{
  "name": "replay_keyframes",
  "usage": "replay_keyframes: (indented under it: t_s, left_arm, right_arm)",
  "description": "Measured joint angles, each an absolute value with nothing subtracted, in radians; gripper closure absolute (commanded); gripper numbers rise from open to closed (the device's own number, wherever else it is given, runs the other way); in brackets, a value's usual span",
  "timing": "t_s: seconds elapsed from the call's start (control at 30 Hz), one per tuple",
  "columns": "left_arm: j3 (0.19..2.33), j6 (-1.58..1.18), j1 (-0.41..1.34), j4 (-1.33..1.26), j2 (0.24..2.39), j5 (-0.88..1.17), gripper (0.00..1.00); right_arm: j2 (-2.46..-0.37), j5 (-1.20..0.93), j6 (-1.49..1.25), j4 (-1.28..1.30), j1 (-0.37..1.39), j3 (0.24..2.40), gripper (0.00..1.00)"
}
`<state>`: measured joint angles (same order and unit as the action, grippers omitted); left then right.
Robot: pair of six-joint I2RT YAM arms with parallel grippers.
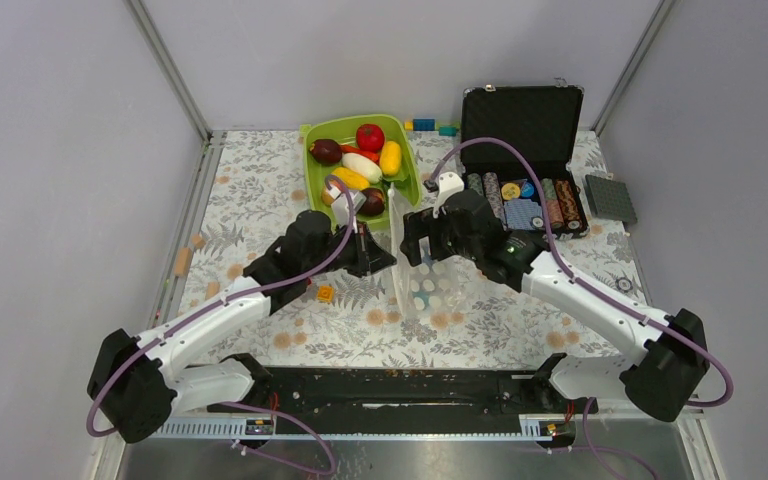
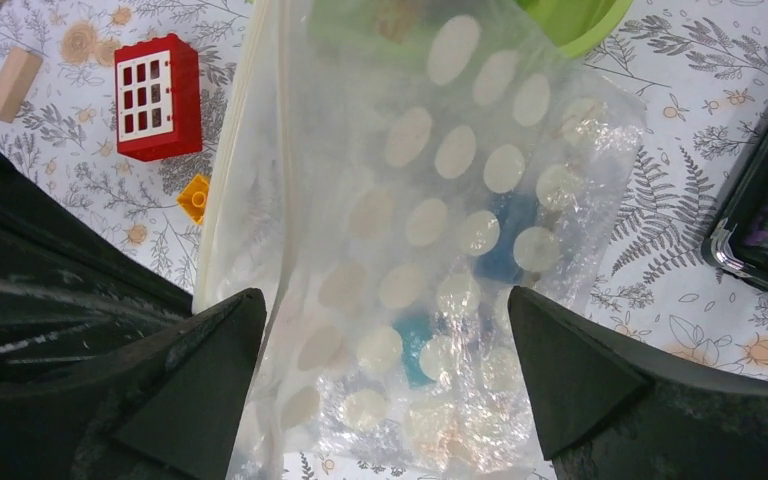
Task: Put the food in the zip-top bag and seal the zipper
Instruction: Open the zipper of the food storage bag at the center of the board.
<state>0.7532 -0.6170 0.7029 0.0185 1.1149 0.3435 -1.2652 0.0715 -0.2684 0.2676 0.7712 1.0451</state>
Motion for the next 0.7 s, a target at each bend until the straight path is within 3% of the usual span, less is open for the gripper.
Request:
replay_keyframes:
  t_s: [0.37, 0.43, 0.53, 0.67, 0.7]
  left_arm:
    - [0.78, -0.616, 0.703, 0.029, 1.096, 0.321, 1.0]
    - [0.78, -0.613, 0.704, 0.03, 1.09, 0.323, 1.0]
    - [0.78, -0.607, 0.706, 0.031, 1.084, 0.324, 1.0]
    - [0.785, -0.602, 0.708, 0.059, 1.072, 0.309, 1.0]
    - [0.786, -0.602, 0.709, 0.067, 1.066, 0.298, 1.0]
  right_arm:
    - [-1.258, 0.069, -0.289, 0.254, 0.77, 1.017, 0.0]
    - [-1.281, 0.075, -0.305, 0.254, 0.77, 1.019, 0.04]
    - [-1.332, 0.103, -0.337, 0.26, 0.77, 1.037, 0.2]
    - [-1.378, 0.163, -0.372, 0.286, 0.77, 1.071, 0.57]
    - [-1.381, 0.183, -0.377, 0.297, 0.77, 1.077, 0.61]
